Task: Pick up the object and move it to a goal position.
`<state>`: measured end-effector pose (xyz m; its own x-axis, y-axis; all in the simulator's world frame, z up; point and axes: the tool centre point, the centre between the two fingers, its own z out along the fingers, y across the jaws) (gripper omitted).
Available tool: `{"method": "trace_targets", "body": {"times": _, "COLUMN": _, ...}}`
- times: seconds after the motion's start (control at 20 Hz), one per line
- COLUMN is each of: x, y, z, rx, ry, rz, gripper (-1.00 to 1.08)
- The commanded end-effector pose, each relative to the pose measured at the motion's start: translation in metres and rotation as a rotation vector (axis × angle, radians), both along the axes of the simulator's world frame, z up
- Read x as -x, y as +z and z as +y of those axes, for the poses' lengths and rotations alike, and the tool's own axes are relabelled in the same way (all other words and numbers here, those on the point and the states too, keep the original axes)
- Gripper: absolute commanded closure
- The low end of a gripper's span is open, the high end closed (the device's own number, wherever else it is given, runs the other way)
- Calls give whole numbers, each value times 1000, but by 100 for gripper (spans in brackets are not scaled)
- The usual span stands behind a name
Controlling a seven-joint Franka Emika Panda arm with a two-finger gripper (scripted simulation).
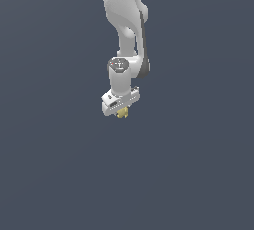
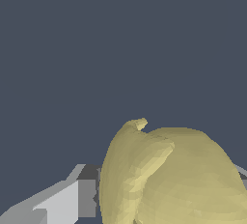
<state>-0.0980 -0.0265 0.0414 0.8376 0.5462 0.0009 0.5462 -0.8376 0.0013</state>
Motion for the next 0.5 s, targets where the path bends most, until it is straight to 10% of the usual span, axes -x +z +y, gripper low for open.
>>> {"method": "trace_targets", "body": {"times": 0.0, "x": 0, "y": -1, "z": 1, "rx": -1, "ry": 1, "rz": 1, "gripper": 108}}
{"method": "trace_targets", "body": {"times": 0.45, "x": -4, "y": 12, "z": -5, "rx": 0, "ry": 0, "rz": 0, "gripper": 108}}
